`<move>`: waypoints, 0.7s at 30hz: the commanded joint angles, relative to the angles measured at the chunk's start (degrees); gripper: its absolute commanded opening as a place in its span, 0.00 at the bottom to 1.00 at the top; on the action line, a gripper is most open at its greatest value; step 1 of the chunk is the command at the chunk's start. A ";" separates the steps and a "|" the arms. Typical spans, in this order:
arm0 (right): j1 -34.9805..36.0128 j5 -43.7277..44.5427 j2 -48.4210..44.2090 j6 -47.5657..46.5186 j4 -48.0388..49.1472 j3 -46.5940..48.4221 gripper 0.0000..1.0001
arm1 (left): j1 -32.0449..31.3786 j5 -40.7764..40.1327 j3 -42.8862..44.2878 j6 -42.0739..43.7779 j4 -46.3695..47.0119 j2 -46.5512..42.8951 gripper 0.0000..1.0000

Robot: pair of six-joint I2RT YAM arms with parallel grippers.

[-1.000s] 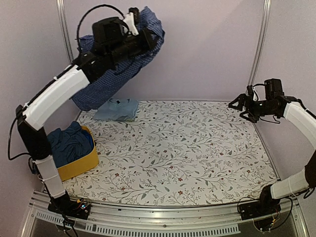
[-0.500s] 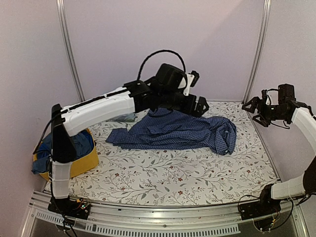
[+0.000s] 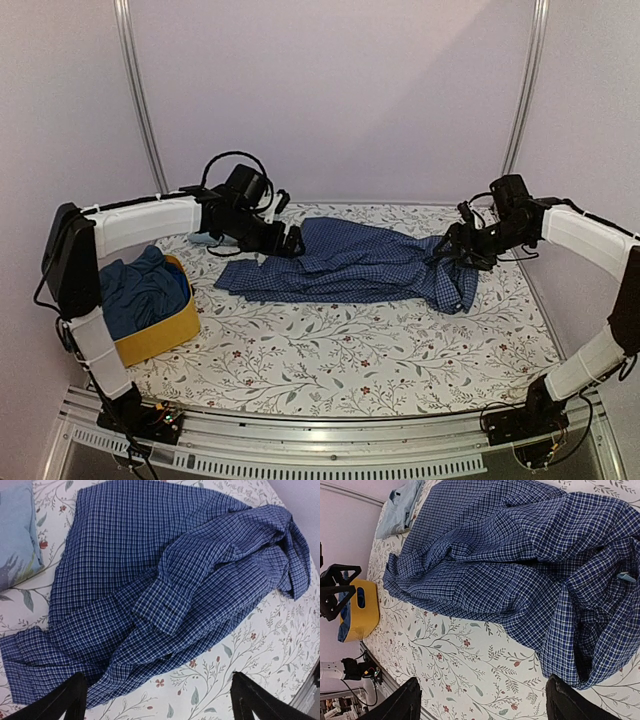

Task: Fold and stack the mixed laundry pile
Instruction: Flatten out the crumpled shirt at the center of the board.

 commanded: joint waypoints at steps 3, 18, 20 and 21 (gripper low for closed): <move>3.14 12.94 8.92 -3.24 -2.92 4.68 0.85 | 0.39 0.99 -3.58 3.71 -1.60 2.94 0.99; 2.95 16.12 32.78 -5.08 -5.46 26.94 0.18 | 1.14 2.01 5.64 8.46 -4.96 19.18 0.88; 2.95 15.24 33.00 -5.60 -6.19 30.66 0.02 | 2.15 2.50 5.39 8.53 -5.39 19.50 0.69; 2.93 14.84 32.94 -5.79 -7.03 32.76 0.00 | 2.77 3.33 4.77 8.38 -5.45 19.04 0.55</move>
